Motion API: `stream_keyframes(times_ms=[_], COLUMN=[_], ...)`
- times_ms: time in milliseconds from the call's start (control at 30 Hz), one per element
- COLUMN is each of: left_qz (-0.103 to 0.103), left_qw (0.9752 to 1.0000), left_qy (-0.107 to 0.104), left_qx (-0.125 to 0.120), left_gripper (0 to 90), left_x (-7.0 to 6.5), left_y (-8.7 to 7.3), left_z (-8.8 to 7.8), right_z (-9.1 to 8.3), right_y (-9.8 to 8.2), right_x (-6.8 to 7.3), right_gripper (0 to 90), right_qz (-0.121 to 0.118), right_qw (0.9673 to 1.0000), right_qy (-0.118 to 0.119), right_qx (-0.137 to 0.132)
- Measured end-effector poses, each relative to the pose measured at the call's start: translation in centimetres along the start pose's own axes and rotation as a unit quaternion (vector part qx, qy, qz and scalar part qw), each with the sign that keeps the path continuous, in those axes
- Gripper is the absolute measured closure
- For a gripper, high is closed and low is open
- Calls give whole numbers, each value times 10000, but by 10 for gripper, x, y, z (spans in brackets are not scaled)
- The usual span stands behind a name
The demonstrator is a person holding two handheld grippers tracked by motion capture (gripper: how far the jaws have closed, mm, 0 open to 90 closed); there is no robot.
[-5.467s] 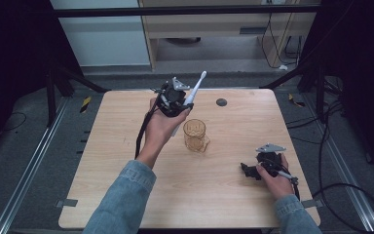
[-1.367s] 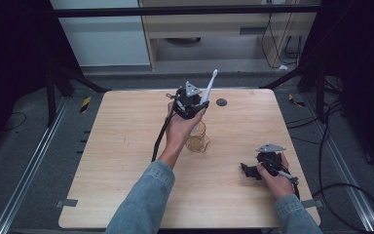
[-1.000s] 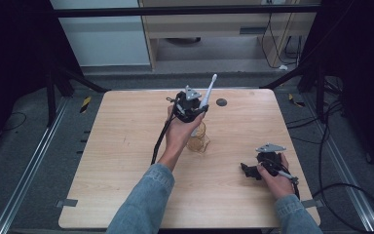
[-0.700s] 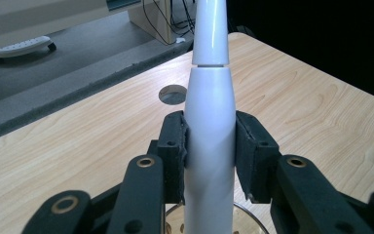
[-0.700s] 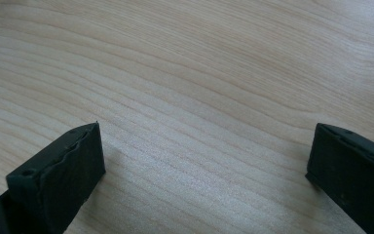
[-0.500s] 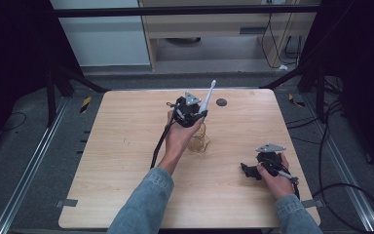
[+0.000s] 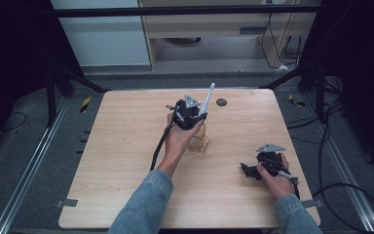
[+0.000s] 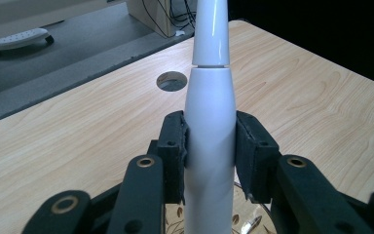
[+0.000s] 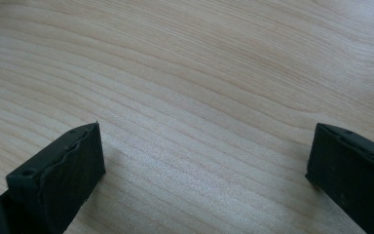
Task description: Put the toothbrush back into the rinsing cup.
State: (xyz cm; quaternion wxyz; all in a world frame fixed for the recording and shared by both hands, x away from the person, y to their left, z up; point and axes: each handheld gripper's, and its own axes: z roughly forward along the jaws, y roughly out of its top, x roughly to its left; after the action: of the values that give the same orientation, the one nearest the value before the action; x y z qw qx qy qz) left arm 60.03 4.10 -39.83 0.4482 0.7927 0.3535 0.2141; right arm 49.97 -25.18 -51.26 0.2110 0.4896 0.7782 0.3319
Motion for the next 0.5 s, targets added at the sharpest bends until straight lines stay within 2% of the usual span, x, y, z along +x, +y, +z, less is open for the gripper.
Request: stream_keyframes(times_ms=[67, 167, 500], left_qz=[-57, 35, 23], left_qw=[10000, 10000, 10000], left_qy=[-46, -13, -46], left_qx=[-21, 18, 14], left_gripper=[667, 666, 666], left_x=[0, -1, -2], left_y=[-1, -1, -2], left_z=[0, 0, -1], right_z=[0, 0, 0], right_y=[0, 0, 0], right_x=[0, 0, 0], right_gripper=[3, 3, 3], right_qz=[-2, -1, -4], right_qw=[10000, 10000, 10000], right_qy=[0, 1, 1], right_qx=[0, 0, 0])
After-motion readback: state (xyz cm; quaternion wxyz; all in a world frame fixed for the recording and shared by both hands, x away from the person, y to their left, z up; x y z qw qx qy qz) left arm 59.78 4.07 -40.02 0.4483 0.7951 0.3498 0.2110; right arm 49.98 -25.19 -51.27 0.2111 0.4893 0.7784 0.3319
